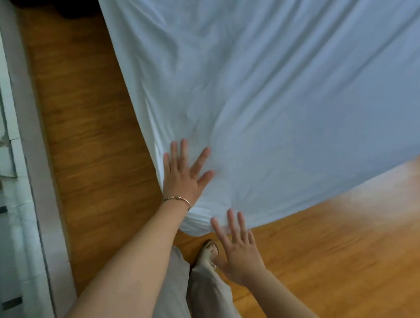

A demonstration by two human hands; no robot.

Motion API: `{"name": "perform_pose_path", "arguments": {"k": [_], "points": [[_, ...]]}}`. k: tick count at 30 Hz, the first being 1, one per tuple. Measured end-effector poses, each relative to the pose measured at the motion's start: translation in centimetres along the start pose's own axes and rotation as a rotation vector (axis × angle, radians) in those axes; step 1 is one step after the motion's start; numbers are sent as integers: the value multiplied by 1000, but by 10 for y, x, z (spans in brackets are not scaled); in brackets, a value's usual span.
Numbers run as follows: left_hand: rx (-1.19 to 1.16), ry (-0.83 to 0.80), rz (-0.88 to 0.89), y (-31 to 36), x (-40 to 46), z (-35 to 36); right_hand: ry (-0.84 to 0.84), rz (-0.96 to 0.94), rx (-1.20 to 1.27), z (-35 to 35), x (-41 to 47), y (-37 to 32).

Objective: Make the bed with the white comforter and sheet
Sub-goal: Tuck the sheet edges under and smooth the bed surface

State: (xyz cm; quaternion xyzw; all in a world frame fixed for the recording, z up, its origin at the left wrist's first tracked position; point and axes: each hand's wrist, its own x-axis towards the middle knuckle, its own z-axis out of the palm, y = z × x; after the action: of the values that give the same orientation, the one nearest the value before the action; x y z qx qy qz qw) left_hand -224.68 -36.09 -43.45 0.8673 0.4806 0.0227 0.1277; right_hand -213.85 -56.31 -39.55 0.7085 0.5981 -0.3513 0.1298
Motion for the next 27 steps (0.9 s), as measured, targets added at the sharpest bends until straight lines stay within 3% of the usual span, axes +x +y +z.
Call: {"name": "perform_pose_path", "arguments": {"k": [2, 5, 8, 11, 14, 18, 21, 22, 24, 26, 27], "points": [[28, -17, 10, 2, -6, -8, 83, 40, 71, -11, -15, -2], [122, -131, 94, -12, -8, -30, 565, 175, 292, -64, -3, -10], [62, -231, 214, -23, 47, -80, 793, 166, 317, -131, 58, -15], [-1, -223, 197, -34, 122, -98, 583, 183, 387, -184, 132, -28], [140, -458, 301, -58, 136, -76, 322, 316, 285, -169, 160, -46], [293, -649, 607, -118, 139, -88, 198, 460, 242, -157, 142, -76], [222, -844, 729, -139, 179, -129, 222, 663, 201, -211, 157, -94], [134, -845, 712, -139, 199, -139, 254, 702, 264, -237, 170, -99], [31, -665, 681, -131, 245, -154, 309, 696, 428, -282, 204, -101], [55, -459, 630, -119, 294, -157, 422, 587, 429, -316, 247, -94], [55, -441, 564, -115, 317, -154, 457, 538, 407, -327, 269, -93]]}}
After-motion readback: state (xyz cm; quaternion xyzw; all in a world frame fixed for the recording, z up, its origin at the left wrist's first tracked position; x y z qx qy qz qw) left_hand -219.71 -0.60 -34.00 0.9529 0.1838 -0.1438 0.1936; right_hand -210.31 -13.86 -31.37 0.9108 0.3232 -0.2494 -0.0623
